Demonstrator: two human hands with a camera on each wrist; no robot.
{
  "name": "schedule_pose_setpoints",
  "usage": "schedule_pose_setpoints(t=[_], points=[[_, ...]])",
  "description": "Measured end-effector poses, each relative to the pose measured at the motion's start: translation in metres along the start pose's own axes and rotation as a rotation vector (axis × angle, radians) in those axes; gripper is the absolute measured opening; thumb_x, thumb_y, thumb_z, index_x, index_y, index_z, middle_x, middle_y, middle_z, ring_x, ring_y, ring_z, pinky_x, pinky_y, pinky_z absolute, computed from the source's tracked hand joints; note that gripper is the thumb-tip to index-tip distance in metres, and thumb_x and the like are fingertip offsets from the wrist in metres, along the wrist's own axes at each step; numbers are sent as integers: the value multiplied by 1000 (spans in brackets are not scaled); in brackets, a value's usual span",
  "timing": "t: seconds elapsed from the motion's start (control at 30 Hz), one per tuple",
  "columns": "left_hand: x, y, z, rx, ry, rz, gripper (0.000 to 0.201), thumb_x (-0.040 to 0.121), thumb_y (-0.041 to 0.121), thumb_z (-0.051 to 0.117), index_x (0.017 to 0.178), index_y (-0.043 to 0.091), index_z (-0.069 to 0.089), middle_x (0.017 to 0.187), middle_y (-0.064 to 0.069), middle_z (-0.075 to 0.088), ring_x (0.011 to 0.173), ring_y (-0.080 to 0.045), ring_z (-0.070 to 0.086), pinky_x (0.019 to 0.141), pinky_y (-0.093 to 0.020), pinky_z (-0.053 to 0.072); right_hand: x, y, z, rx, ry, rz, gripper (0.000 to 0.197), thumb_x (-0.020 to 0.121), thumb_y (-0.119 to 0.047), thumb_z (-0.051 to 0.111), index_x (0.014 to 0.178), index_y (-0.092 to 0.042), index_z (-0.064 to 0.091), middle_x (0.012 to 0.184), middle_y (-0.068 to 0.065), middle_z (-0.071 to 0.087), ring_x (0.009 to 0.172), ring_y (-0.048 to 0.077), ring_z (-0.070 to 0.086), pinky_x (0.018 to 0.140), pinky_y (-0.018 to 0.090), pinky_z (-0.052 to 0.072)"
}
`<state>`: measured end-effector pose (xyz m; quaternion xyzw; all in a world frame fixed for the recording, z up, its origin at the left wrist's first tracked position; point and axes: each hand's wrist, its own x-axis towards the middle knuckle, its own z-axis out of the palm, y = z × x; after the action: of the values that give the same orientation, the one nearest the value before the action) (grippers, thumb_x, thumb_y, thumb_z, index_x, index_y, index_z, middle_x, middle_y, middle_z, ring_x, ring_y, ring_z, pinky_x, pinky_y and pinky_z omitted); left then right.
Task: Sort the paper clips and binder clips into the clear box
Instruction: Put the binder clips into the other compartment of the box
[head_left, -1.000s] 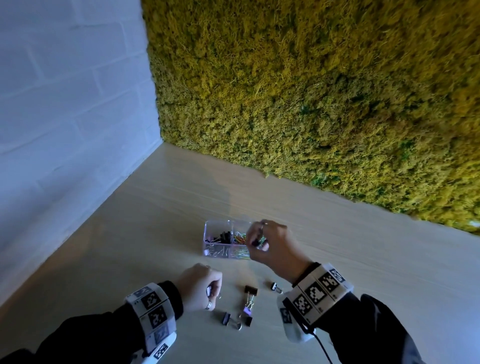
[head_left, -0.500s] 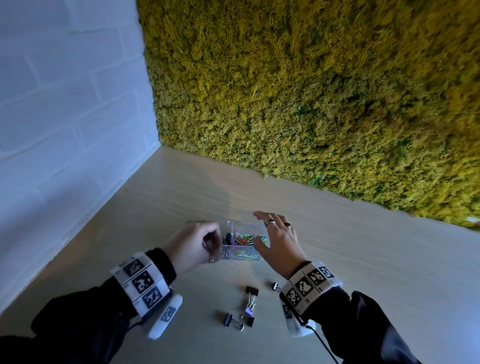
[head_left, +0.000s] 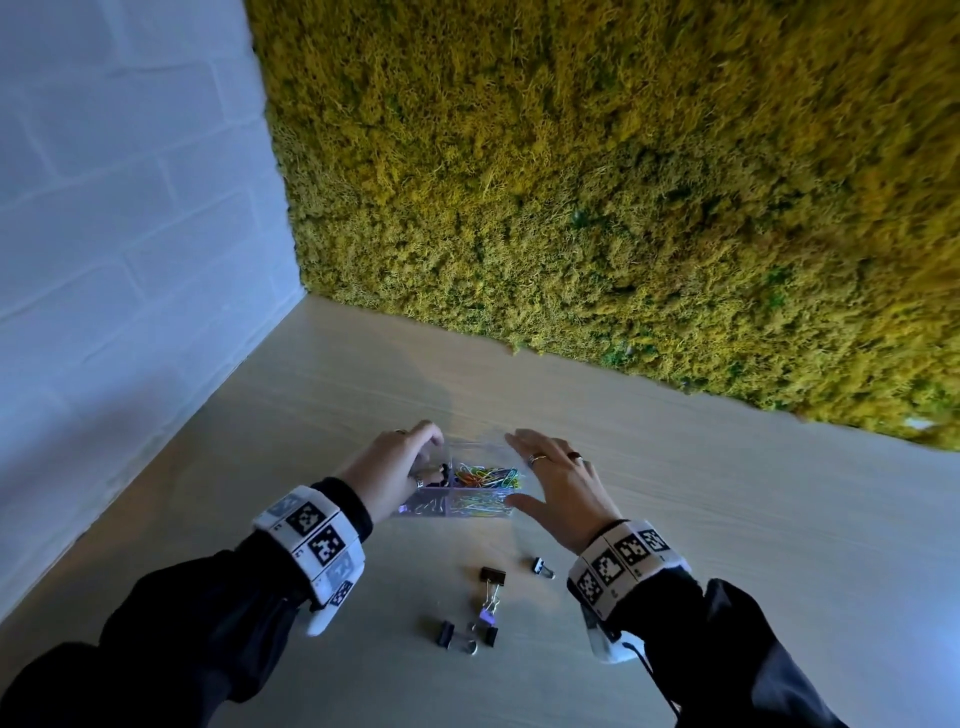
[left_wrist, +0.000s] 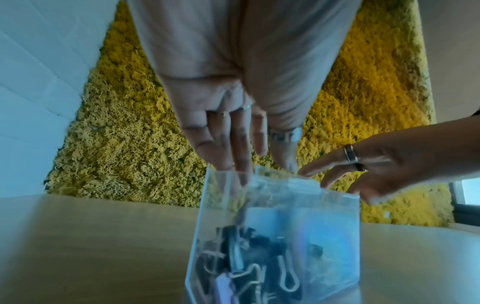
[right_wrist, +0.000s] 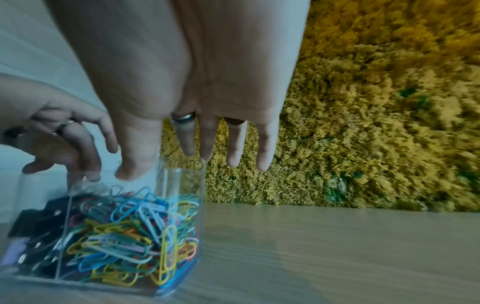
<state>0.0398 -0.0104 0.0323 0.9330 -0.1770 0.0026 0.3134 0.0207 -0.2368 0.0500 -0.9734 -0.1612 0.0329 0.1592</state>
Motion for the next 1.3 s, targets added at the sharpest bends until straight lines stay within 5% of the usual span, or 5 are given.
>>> schedule_pose_setpoints(t=[0.2,0.4,0.67,1.1,1.3], points=[[-39,20,6,-66,72,398,17,81,35,55,93,23,53,84,1,58,73,3,41,66,-12,35,-30,31,5,312,271,104,9,84,-26,61,81,-20,54,80,-3,54,65,8,54,67,31,49],[-59,38,38,106,-680,142,43,73,33,72,111,18,56,101,1,49,86,-10,44,71,-23,36,-45,34,31,231,-254,48,32,78,-24,69,105,-11,61,93,-4,43,90,16,50,80,13,37],[-62,44,47,198,-672,131,23,80,19,63,103,17,60,104,-6,64,90,-19,59,73,-23,41,-42,33,46,254,-274,119,19,78,-3,59,73,-21,60,76,-4,51,70,0,56,66,11,36],[-45,41,33,-1592,-609,-691,23,45,0,56,64,13,52,69,-3,53,52,-11,47,48,-22,45,-57,20,47,1304,-322,552,11,75,-7,48,66,-14,49,58,1,39,44,7,32,41,17,25],[-26,48,48,-364,-523,-215,24,84,9,54,101,25,59,82,7,51,60,1,43,55,-13,32,-68,4,70,696,-356,6,27,74,-11,73,94,-9,56,77,-13,61,68,-8,50,69,10,41]])
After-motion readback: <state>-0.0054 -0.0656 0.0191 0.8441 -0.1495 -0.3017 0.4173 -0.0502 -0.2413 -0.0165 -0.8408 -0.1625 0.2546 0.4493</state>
